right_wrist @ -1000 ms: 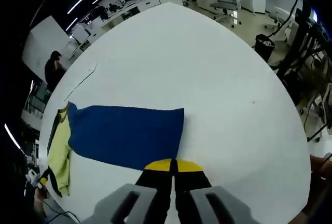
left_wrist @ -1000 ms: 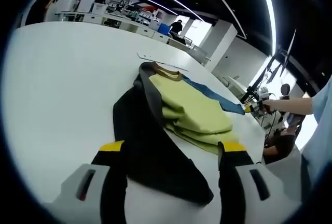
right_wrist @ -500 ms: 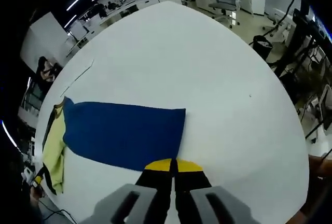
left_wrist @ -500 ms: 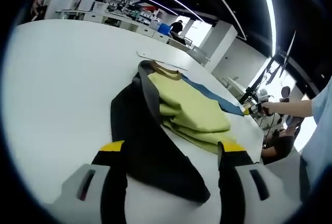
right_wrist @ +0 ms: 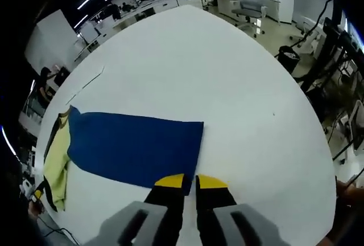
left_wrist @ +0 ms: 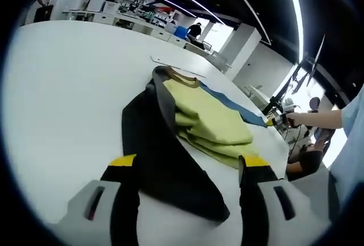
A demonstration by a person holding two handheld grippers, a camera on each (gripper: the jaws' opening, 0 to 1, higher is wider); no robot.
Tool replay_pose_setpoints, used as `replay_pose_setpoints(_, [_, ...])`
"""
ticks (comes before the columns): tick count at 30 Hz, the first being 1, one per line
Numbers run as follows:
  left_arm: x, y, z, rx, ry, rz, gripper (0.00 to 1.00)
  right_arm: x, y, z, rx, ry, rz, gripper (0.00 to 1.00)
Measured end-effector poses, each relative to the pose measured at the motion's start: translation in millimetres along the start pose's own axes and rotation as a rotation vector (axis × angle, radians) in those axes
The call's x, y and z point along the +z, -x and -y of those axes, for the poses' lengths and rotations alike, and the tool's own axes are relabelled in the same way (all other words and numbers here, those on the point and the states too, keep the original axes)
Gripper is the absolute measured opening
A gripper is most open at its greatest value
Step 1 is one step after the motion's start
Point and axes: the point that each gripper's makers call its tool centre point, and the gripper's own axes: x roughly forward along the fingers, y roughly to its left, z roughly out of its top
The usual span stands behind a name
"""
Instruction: Fold the garment on the visible template until the final outline fits inside the template.
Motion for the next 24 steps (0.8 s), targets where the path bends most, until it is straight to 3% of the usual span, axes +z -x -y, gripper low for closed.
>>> replay_pose_setpoints(6, [1.1,0,-0.1,-0.001,0.001,0.005,0.68,4.0,10,1,0.015,0.017,0.039,0.27])
replay_pose_setpoints(10, [0.8,0,1.6,-0.004,0.001,0.008,0.68,7.5,16,-3,0.019,0.059,0.074,0.54])
replay_pose_setpoints(16, [2.1,2,2.4,-0.005,0.001,0.016,0.68,11.8,23,-11,0.041,0.144,0.121,0.80])
replay_pose_setpoints(22, [4.7,7,2.6,-0.003,-0.002,0.026,0.68,16.1,27,-26,0.100,0.176,0.150,1.00])
replay_pose_setpoints(24, [5.3,9,2.4,-0.003,-0.003,0.028,0.68,16.7,28,-39,0.151,0.162,0.163,1.00])
